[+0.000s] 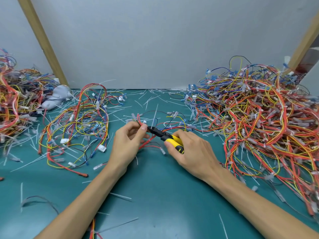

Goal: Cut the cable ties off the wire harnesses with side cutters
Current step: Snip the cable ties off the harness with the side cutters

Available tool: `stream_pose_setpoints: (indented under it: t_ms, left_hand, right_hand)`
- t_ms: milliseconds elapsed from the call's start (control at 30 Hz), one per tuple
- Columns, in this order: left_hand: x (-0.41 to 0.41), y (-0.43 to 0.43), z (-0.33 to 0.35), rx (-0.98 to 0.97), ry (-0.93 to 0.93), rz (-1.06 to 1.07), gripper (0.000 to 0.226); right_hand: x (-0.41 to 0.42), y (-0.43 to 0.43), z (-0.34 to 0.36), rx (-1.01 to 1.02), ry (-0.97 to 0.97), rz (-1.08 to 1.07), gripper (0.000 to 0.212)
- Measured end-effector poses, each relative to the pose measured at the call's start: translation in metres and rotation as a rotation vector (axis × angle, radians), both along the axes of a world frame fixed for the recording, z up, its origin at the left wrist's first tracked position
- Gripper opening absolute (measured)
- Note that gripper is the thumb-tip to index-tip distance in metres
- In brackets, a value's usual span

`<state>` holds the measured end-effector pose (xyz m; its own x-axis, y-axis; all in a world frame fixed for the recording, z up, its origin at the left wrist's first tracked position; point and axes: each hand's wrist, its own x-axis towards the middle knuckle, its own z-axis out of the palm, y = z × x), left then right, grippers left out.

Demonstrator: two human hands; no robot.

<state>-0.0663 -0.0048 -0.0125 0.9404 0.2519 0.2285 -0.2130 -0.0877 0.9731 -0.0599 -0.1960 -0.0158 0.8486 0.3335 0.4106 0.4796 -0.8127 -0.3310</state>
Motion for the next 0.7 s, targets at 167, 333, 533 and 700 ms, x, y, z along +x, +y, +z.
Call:
stream_pose_setpoints:
  t_ms: [167, 333, 533, 700]
  left_hand:
    - [0.006, 0.002, -0.004, -0.08, 0.125, 0.003, 0.008]
    - [0.004, 0.008, -0.003, 0.028, 0.113, 0.256, 0.053]
    - [0.0, 0.01, -0.004, 0.626, -0.224, 0.079, 0.016]
    - [0.001, 0.014, -0.007, 0.664, -0.161, -0.149, 0.017]
  right_hand:
    - [0.0, -0.002, 0.001, -0.013, -0.082, 0.024, 0.035]
    - [-0.001, -0.001, 0.002, 0.02, -0.082, 0.028, 0.035]
    - [-0.001, -0.002, 0.0, 0.052, -0.057, 0.019, 0.032]
    - [0.0, -0.006, 0.0, 0.071, -0.048, 0.023, 0.033]
